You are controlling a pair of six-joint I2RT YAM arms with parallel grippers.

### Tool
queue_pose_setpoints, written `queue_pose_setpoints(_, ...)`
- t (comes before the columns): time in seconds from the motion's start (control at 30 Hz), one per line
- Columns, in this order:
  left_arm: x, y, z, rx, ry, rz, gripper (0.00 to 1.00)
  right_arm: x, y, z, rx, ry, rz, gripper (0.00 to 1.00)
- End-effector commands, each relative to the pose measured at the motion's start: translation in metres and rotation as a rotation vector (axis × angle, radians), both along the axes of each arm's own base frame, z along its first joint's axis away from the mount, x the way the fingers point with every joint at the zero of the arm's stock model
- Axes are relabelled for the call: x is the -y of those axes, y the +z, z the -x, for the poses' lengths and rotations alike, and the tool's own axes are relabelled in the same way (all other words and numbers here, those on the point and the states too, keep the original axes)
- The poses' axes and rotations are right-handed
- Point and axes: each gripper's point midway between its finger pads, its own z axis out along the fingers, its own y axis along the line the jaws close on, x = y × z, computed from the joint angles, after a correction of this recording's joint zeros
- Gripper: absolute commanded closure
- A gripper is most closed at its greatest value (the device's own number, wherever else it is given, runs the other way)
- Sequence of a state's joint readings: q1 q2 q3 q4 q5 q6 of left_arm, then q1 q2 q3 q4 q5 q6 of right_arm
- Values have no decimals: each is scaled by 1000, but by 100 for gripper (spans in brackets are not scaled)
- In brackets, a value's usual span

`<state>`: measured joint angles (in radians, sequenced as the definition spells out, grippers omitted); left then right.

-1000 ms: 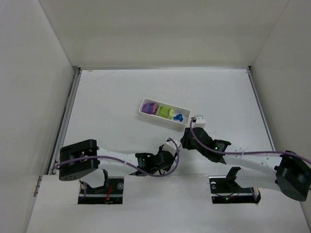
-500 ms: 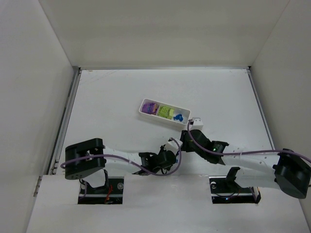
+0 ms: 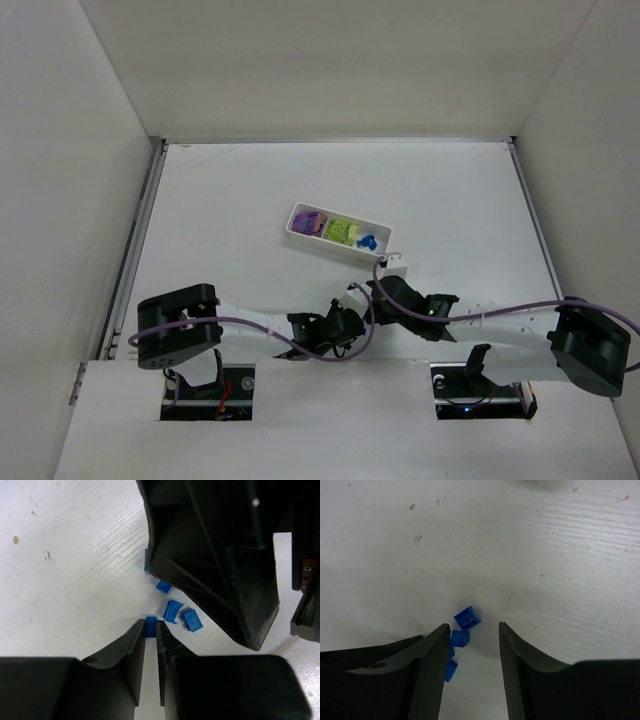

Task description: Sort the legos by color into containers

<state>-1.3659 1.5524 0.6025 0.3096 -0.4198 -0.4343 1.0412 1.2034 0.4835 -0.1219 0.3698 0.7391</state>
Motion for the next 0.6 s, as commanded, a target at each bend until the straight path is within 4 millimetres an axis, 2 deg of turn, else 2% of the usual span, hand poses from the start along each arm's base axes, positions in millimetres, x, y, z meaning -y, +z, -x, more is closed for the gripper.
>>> queue_pose_setpoints(0.0, -10, 5, -4, 15, 18, 5, 88, -17, 14, -3, 5, 5, -50, 50)
queue_pose_setpoints(0.33, -33, 15, -15, 22, 83, 53, 90, -26, 3, -7, -16, 4, -17, 49)
queue_pose_setpoints(0.57, -50, 31, -40, -21, 193, 174, 90, -27, -3, -5, -38, 5, 15, 58)
